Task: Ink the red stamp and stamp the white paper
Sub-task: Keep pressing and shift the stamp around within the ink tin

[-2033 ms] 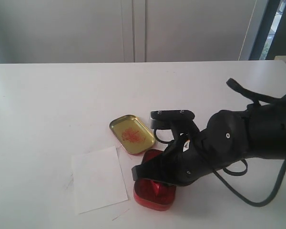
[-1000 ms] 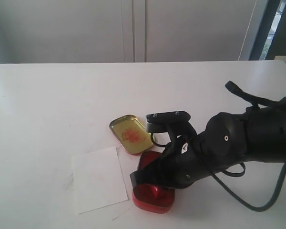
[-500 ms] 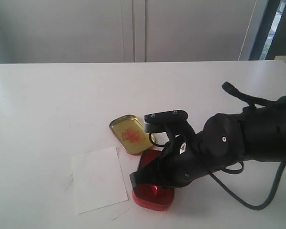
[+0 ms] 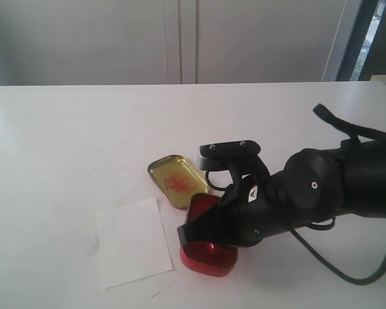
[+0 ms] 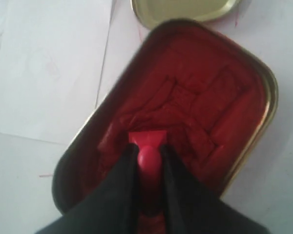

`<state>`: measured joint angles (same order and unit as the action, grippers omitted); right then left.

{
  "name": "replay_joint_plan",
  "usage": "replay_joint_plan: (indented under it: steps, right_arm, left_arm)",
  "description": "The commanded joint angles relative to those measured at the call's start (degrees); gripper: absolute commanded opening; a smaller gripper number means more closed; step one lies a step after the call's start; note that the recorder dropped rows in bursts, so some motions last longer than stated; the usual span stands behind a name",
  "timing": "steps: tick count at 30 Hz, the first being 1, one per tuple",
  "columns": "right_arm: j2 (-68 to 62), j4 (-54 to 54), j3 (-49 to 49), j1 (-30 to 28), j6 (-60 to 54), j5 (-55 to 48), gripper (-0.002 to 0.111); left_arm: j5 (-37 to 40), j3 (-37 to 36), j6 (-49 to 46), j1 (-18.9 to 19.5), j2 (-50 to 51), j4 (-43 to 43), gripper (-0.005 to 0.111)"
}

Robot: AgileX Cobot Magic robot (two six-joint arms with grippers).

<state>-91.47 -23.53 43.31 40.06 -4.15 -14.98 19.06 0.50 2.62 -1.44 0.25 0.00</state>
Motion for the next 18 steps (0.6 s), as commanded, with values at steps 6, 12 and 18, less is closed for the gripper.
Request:
replay_joint_plan:
  steps: [6, 12, 18]
  right_arm:
    - [1.2, -0.4, -0.4, -0.1, -0.1, 0.2, 0.0]
    - [-0.1, 1.1, -1.9, 0.9, -0.1, 3.3, 0.0]
    - [0.0, 0.3, -1.9, 0.9, -0.1, 4.2, 0.0]
  left_arm:
    - [0.3, -0.5, 0.2, 0.1, -0.2, 0.0, 0.0]
    - [0.3, -0.5, 0.2, 0.1, -0.2, 0.0, 0.0]
    - [0.3, -0.5, 0.2, 0.1, -0.2, 0.0, 0.0]
